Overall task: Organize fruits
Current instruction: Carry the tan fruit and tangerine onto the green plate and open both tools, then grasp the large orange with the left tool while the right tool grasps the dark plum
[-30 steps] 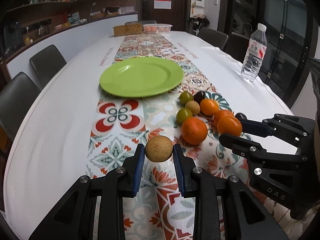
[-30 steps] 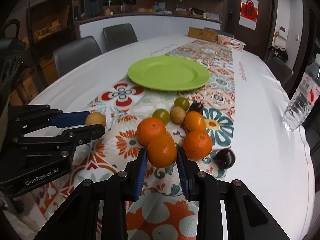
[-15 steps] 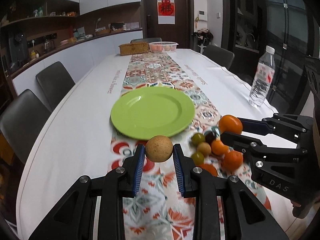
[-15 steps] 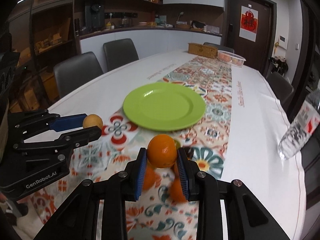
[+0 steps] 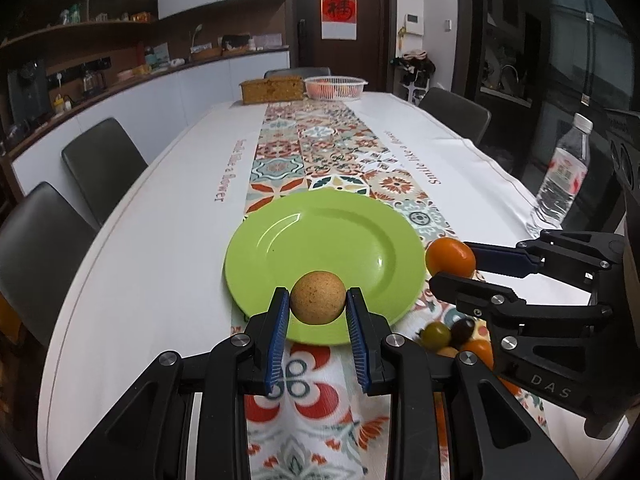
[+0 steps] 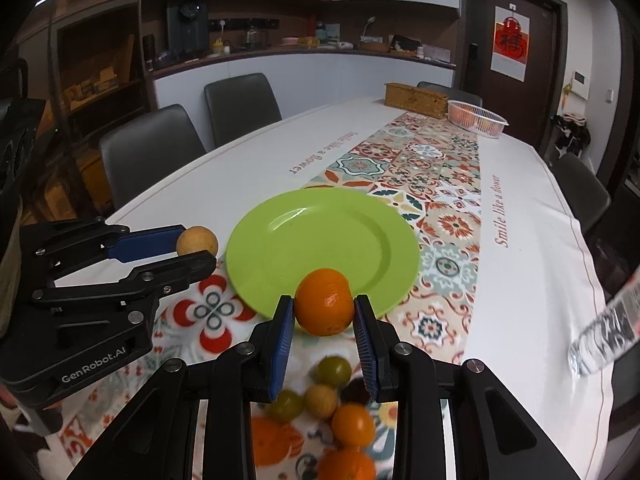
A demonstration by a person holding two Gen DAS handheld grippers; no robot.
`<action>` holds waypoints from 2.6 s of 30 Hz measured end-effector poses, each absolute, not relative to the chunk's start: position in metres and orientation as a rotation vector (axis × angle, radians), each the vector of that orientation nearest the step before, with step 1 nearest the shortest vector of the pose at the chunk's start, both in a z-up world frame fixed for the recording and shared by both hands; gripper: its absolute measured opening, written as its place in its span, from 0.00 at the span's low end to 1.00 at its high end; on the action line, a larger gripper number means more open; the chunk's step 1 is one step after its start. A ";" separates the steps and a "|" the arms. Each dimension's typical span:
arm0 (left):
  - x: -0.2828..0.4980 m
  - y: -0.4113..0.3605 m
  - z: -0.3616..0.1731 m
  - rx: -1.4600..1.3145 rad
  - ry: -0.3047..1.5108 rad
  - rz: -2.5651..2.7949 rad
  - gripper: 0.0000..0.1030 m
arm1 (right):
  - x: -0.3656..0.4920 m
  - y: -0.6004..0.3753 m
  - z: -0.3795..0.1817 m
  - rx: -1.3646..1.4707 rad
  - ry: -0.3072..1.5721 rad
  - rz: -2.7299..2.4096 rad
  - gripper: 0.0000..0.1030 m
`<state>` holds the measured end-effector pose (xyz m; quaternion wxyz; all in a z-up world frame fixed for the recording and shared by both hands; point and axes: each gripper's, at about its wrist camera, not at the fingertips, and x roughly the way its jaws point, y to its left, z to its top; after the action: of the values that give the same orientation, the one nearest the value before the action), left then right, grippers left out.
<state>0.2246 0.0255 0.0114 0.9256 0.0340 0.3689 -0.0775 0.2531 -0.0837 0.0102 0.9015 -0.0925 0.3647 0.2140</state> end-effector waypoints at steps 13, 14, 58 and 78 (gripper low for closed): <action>0.281 0.038 -0.029 0.037 0.920 -0.166 0.28 | 0.317 -0.067 -0.025 -0.212 0.915 0.466 0.30; 0.284 0.038 -0.032 0.033 0.930 -0.164 0.28 | 0.322 -0.067 -0.029 -0.211 0.931 0.461 0.30; 0.119 -0.018 0.050 0.096 0.646 -0.126 0.83 | 0.179 -0.161 0.044 -0.100 0.698 0.289 0.62; 0.114 -0.045 -0.019 0.125 0.813 -0.194 0.83 | 0.148 -0.195 -0.028 -0.072 0.892 0.198 0.62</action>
<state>0.1142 -0.0446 -0.0190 0.9121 0.0607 0.3945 -0.0940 0.1480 -0.1954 -0.0284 0.8968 -0.0349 0.4307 0.0954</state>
